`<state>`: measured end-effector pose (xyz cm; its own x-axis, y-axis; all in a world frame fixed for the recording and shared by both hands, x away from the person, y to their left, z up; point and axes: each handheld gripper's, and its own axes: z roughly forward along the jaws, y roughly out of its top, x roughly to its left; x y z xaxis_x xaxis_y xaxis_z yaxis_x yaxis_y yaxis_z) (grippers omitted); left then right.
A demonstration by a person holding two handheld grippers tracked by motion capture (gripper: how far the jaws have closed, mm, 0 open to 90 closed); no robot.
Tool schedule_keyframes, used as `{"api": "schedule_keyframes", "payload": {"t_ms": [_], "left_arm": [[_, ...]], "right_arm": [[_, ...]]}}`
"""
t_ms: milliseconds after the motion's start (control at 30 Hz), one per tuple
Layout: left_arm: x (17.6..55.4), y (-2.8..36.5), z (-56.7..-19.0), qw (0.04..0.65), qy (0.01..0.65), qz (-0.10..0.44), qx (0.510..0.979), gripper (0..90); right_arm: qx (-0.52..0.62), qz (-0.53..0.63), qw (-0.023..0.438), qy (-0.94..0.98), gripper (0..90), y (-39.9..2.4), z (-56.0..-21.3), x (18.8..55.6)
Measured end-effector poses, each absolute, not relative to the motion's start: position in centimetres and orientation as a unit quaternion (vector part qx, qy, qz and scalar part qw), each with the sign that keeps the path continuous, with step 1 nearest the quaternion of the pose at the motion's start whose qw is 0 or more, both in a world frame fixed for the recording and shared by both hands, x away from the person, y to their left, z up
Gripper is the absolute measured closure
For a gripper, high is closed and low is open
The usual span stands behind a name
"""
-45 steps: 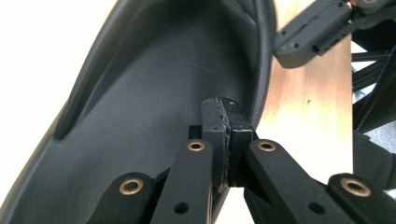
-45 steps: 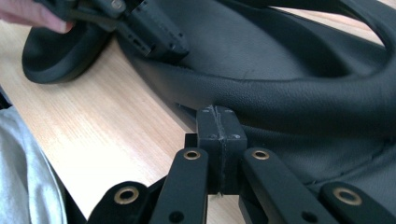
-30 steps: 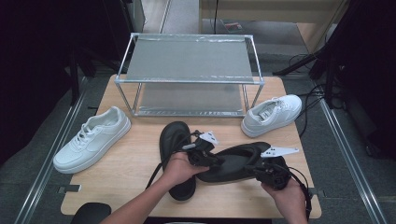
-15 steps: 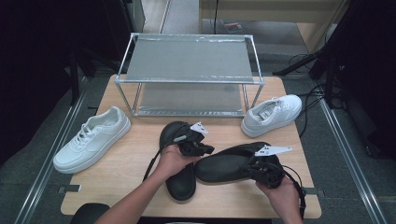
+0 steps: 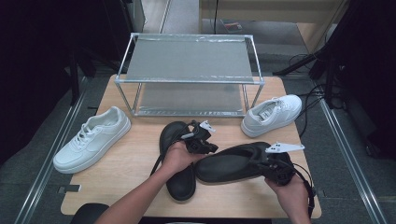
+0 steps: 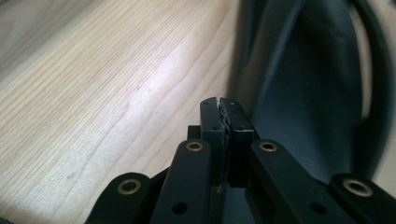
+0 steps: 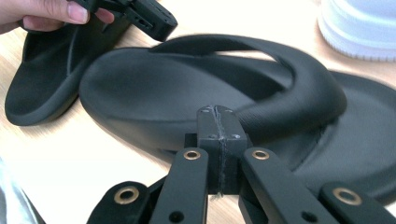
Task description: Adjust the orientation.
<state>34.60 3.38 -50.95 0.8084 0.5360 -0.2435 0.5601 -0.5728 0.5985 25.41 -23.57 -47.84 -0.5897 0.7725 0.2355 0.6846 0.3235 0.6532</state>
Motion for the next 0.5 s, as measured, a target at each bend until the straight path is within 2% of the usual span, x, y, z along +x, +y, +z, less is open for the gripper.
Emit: {"api": "schedule_keyframes", "payload": {"t_ms": [133, 500], "left_arm": [[34.3, 2.9, -51.0, 0.336, 0.307, -0.011, 0.891, 90.0], [32.9, 2.8, -51.0, 0.329, 0.292, -0.035, 0.897, 90.0]], "right_arm": [[0.454, 0.352, 0.049, 0.817, 90.0, -23.6, -48.8, 25.8], [0.468, 0.356, 0.042, 0.807, 90.0, -24.4, -48.8, 26.1]]}}
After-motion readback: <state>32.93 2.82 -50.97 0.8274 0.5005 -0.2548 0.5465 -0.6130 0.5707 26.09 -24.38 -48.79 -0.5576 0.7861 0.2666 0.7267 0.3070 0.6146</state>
